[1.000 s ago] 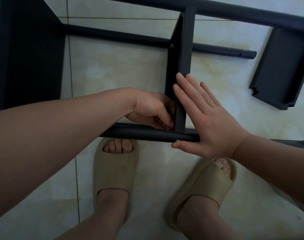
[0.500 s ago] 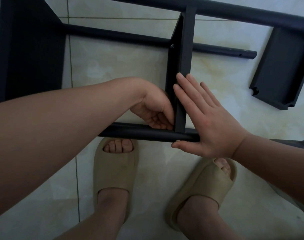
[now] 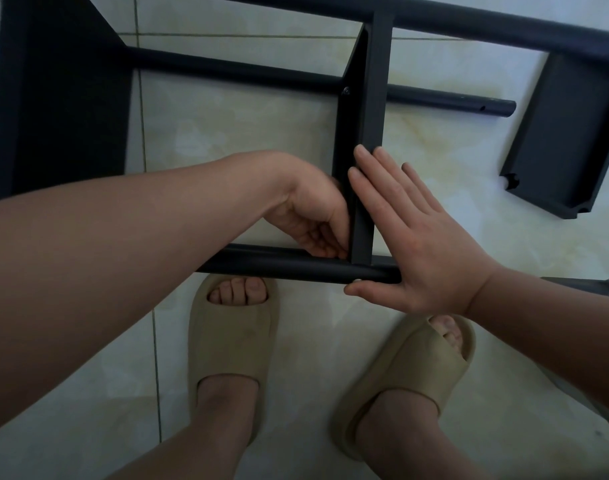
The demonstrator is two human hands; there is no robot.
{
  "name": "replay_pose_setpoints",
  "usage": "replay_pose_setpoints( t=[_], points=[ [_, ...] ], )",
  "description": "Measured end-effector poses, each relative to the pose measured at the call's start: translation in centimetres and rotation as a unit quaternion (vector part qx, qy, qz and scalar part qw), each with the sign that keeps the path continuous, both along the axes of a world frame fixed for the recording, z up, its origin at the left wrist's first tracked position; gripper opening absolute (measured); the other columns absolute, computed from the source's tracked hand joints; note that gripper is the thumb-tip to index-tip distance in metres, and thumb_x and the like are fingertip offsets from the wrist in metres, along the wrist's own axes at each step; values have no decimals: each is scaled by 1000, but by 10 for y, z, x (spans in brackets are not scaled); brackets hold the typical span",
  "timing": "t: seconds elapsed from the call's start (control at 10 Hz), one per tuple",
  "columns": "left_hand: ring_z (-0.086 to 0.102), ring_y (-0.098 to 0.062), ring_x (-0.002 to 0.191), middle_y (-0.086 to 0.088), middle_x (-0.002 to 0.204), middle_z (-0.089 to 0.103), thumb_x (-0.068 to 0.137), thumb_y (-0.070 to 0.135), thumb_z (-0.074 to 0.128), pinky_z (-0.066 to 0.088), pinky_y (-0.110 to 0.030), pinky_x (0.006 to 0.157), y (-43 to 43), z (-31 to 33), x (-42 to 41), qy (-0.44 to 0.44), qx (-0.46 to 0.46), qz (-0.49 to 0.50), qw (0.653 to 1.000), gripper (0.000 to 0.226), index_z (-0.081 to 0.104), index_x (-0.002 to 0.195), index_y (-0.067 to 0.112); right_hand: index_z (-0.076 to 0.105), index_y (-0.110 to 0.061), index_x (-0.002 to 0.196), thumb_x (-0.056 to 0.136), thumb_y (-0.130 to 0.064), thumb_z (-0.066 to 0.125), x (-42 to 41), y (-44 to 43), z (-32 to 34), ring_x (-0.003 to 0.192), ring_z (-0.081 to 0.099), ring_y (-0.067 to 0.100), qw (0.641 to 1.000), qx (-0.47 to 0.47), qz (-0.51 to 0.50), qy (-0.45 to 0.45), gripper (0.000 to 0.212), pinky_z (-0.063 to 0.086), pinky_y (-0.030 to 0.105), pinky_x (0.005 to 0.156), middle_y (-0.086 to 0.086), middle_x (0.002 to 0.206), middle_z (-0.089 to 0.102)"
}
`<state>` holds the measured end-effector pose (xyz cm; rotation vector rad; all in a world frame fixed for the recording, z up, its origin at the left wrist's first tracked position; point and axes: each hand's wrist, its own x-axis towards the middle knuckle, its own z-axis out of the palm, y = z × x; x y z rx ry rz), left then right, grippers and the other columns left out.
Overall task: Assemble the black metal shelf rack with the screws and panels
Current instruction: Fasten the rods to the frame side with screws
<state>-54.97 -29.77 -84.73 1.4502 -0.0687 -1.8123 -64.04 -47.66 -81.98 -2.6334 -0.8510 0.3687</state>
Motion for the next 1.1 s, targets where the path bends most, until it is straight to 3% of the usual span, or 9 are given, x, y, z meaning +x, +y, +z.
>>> replay_pose_setpoints(
  t=[0.2, 0.3, 0.5, 0.7, 1.0, 1.1],
  points=[
    [64, -17, 80, -12, 96, 67, 94, 0, 57, 54, -27, 80, 4, -4, 0, 23, -9, -6, 1000, 20, 66, 112, 2, 16, 1, 160, 86, -72, 56, 0, 0, 0, 158, 0, 32, 1000, 2, -2, 1, 111, 16, 58, 125, 17, 170, 5],
    [62, -13, 83, -1, 94, 71, 97, 13, 56, 50, -27, 82, 7, -5, 8, 19, -2, -47, 999, 16, 70, 105, 12, 17, 1, 160, 86, -71, 57, 0, 0, 0, 158, 0, 32, 1000, 2, 0, 4, 111, 16, 59, 124, 17, 170, 5],
    [58, -11, 72, 1, 87, 69, 93, 10, 62, 46, -24, 73, 0, -8, 11, 0, -3, -110, 994, 10, 70, 96, 15, 17, 0, 160, 86, -71, 57, 0, 0, 0, 158, 1, 32, 1000, 2, -2, 1, 111, 16, 58, 125, 17, 170, 5],
    [58, -10, 70, 1, 83, 69, 92, 8, 62, 46, -23, 70, 1, -12, 10, 12, -6, -95, 995, 10, 70, 95, 14, 17, 1, 160, 85, -71, 57, 0, 0, 0, 158, 1, 32, 1000, 2, -3, 2, 111, 16, 58, 125, 17, 169, 6],
    [59, -12, 79, 0, 94, 68, 92, 8, 60, 47, -26, 80, 7, -14, 10, 30, -9, -85, 996, 16, 68, 105, 13, 17, 1, 160, 85, -71, 57, 0, 0, 0, 158, 1, 32, 1000, 2, -2, 1, 111, 15, 58, 125, 18, 169, 6],
    [58, -12, 77, 2, 94, 68, 91, 14, 61, 47, -27, 79, 7, -14, 11, 28, 0, -86, 996, 13, 71, 100, 16, 17, 1, 160, 86, -71, 57, 0, 0, 0, 158, 1, 32, 1000, 2, -2, 2, 111, 15, 58, 125, 18, 169, 6]
  ],
)
